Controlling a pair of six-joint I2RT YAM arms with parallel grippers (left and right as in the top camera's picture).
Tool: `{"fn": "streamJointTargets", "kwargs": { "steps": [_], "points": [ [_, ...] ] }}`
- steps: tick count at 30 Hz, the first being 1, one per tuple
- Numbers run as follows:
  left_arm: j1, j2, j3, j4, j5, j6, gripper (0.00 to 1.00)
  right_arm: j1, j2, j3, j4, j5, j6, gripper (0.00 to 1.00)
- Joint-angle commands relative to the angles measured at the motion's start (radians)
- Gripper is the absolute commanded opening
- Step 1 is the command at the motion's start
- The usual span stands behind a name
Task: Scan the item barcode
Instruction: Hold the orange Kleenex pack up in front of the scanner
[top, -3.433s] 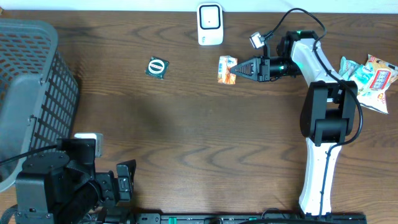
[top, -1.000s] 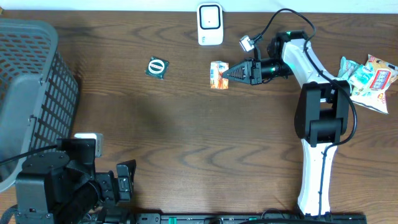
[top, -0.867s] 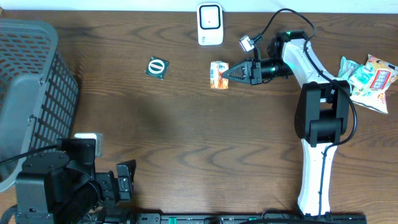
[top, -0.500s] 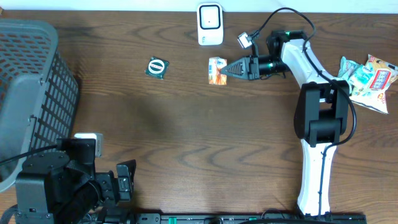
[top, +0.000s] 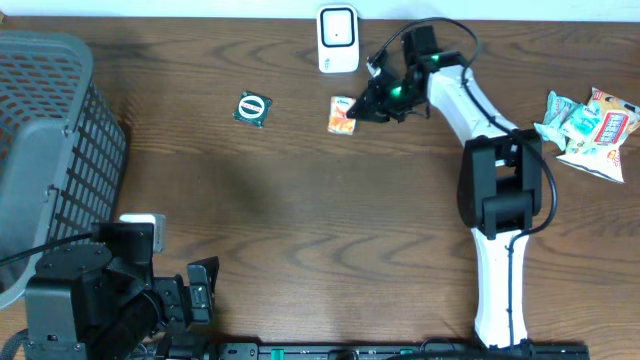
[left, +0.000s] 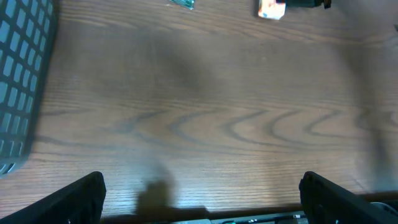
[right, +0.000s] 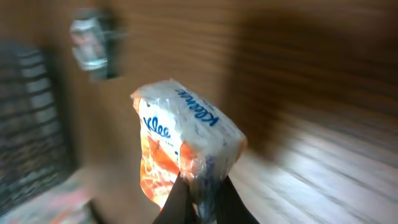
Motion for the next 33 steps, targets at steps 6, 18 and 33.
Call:
{"fn": "streamJointTargets", "kwargs": {
  "steps": [6, 18, 33],
  "points": [
    [0.000, 0.002, 0.003, 0.000, -0.010, -0.005, 0.98, 0.044, -0.040, 0.254, -0.145, 0.562, -0.051, 0.02],
    [0.000, 0.002, 0.003, 0.000, -0.010, -0.005, 0.98, 0.198, -0.037, 0.389, 0.185, 0.989, -0.442, 0.01],
    [0.000, 0.002, 0.003, 0.000, -0.010, -0.005, 0.98, 0.245, 0.007, 0.389, 0.467, 1.040, -1.056, 0.01]
  ]
}}
